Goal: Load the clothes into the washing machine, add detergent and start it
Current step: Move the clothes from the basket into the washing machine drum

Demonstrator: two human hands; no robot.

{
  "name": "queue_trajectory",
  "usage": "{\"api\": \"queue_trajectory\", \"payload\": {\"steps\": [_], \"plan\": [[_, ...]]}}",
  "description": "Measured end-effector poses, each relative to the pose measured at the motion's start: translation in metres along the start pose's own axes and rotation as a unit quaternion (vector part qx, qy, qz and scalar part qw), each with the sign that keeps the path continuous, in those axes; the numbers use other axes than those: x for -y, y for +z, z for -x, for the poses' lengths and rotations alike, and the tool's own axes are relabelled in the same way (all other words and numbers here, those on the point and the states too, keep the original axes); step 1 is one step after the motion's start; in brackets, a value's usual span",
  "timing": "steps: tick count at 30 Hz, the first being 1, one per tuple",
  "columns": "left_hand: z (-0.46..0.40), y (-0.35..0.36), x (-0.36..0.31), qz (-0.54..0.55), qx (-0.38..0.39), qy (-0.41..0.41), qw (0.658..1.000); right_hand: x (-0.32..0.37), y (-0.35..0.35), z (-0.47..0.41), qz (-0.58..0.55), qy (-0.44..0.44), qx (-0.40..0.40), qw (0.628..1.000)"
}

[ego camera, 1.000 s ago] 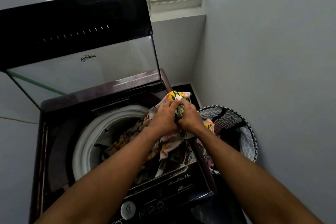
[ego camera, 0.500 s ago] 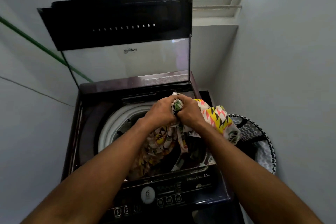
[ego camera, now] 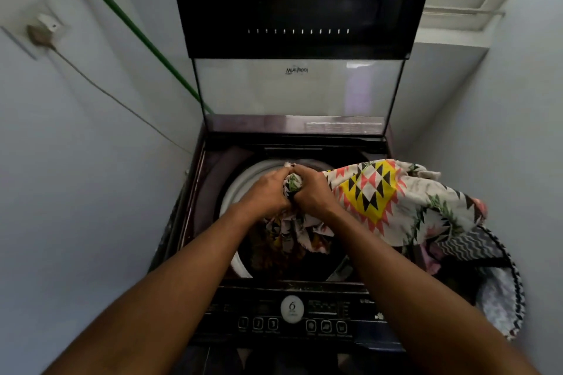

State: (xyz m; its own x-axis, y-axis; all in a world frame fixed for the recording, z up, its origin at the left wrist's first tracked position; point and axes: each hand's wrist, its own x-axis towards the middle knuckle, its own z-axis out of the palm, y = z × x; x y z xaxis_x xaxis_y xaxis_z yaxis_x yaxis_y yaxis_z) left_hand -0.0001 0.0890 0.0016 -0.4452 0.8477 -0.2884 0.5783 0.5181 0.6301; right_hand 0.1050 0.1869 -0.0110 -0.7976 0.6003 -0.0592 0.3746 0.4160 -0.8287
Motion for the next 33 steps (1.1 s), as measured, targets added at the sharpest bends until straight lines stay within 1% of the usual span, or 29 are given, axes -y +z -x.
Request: {"api": "queue_trajectory", "payload": {"steps": [5,8,10,12,13,15,17,19,22,23,24,25,26,27,30,33], "plan": [[0.004,0.004,0.013,-0.023,0.016,-0.016,0.999,-0.007,0.013,-0.001,0.01,0.009,0.018,1.0],[0.001,0.008,0.012,-0.048,0.014,0.0,0.999,-0.01,0.007,0.0,0.022,0.038,0.031,0.999],[-0.002,0.013,0.005,-0.087,0.011,0.009,0.996,-0.017,-0.002,0.002,0.051,0.069,0.048,0.995],[-0.007,0.02,-0.007,-0.129,0.008,0.016,0.991,-0.025,-0.014,0.006,0.11,0.102,0.052,0.987],[-0.01,0.024,-0.015,-0.145,0.009,0.024,0.989,-0.029,-0.021,0.01,0.163,0.111,0.035,0.98],[-0.018,0.035,-0.031,-0.161,0.016,0.053,0.985,-0.035,-0.039,0.02,0.292,0.098,-0.042,0.95],[-0.027,0.047,-0.048,-0.154,0.037,0.073,0.985,-0.044,-0.058,0.029,0.371,0.097,-0.101,0.918],[-0.034,0.06,-0.068,-0.121,0.066,0.089,0.986,-0.06,-0.078,0.037,0.391,0.139,-0.118,0.902],[-0.039,0.079,-0.096,-0.068,0.093,0.118,0.986,-0.089,-0.103,0.051,0.398,0.219,-0.107,0.885],[-0.04,0.086,-0.103,-0.055,0.102,0.123,0.986,-0.099,-0.109,0.057,0.373,0.242,-0.1,0.89],[-0.042,0.092,-0.109,-0.046,0.113,0.124,0.985,-0.108,-0.114,0.063,0.329,0.257,-0.099,0.904],[-0.043,0.099,-0.113,-0.04,0.124,0.122,0.984,-0.115,-0.117,0.068,0.284,0.258,-0.103,0.918],[-0.044,0.105,-0.115,-0.039,0.132,0.119,0.983,-0.118,-0.117,0.072,0.265,0.244,-0.11,0.926],[-0.045,0.111,-0.117,-0.042,0.137,0.117,0.983,-0.119,-0.116,0.076,0.278,0.224,-0.122,0.926],[-0.046,0.125,-0.121,-0.042,0.138,0.117,0.983,-0.117,-0.114,0.079,0.358,0.169,-0.164,0.904],[-0.047,0.127,-0.125,-0.032,0.11,0.119,0.986,-0.118,-0.115,0.071,0.372,0.129,-0.169,0.903]]}}
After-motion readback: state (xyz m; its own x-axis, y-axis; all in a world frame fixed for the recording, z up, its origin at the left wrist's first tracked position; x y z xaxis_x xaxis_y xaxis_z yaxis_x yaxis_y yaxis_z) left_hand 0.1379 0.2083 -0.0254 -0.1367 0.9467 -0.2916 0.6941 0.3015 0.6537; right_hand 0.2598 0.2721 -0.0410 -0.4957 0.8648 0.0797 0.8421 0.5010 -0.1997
